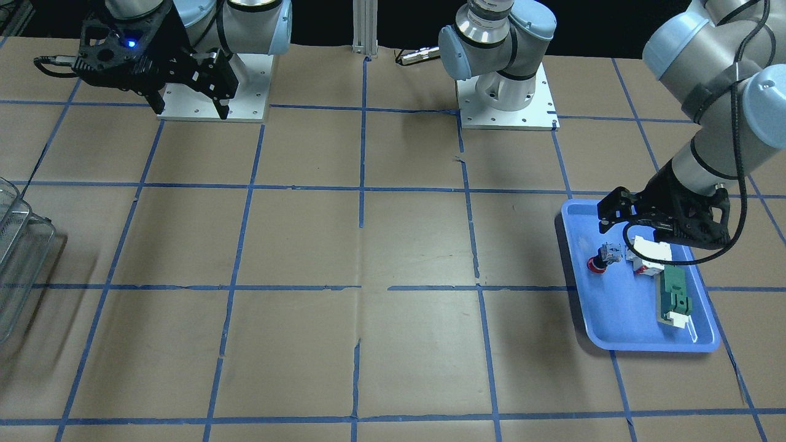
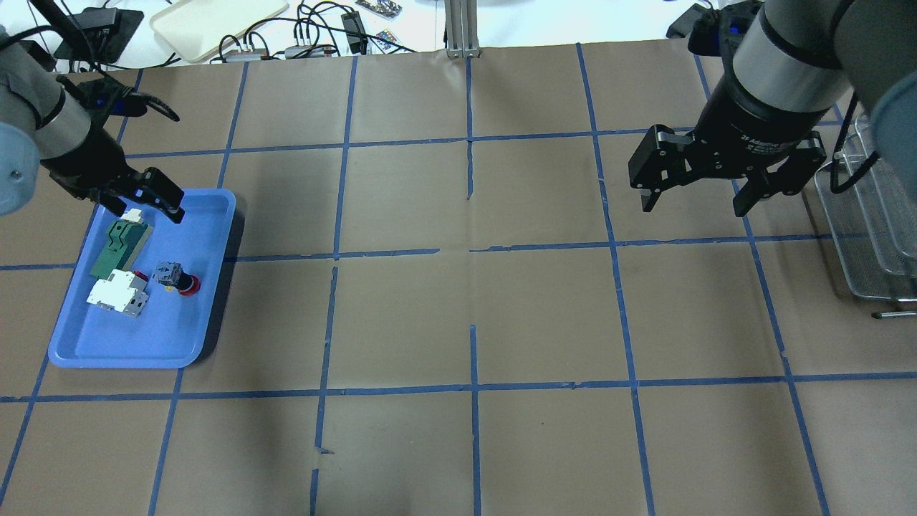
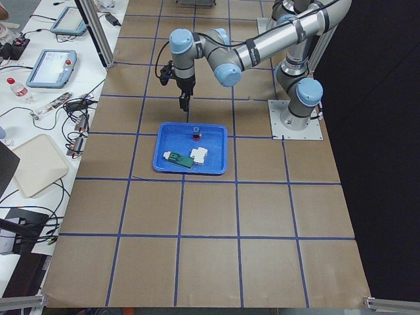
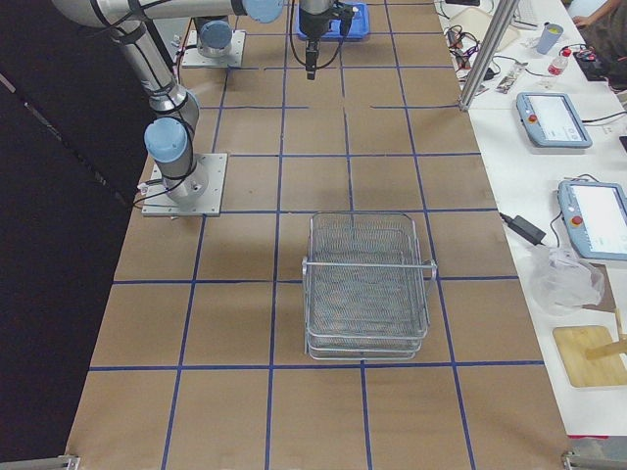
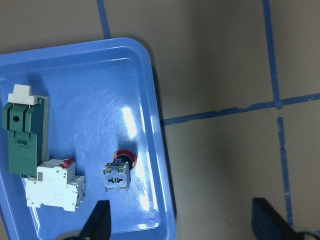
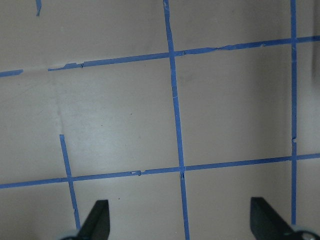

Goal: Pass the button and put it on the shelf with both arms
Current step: 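Lower the left gripper onto the red push button and close it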

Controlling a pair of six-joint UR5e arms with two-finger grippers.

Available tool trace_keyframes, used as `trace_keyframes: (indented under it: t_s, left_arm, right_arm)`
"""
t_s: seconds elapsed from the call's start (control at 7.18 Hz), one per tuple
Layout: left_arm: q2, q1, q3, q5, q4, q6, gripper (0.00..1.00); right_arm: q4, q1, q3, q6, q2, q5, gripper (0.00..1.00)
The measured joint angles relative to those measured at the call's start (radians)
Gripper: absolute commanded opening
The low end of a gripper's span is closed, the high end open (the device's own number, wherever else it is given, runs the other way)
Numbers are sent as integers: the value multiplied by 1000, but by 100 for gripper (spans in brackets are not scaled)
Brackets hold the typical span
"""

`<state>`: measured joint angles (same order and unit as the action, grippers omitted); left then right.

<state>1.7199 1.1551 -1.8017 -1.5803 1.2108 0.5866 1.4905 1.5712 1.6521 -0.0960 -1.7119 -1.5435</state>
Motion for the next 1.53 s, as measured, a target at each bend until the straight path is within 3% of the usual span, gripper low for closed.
trace_keyframes:
  t_s: [0.28,0.56,0.7,0.98,1.39,1.53]
  left_arm:
    - [39,-70,-98,6,-136,44,100]
    - [65,-85,-153,9,-172,28,100]
    - [80,-85,-166,10,-177,6,100]
    - [101,-85,-170,9,-180,2,90]
    - [109,-81,-163,9,-190,15,91]
    - [110,-79,-163,10,-206,25,87]
  right_arm:
    - [-4,0,0,1,0,-1,100]
    - [-4,-1,0,0,1,-1,100]
    - [-5,-2,1,-6,1,-1,100]
    - [-6,-1,9,-8,0,0,100]
    - [-7,-4,24,-1,-1,0,100]
    - [0,-4,28,-3,1,5,100]
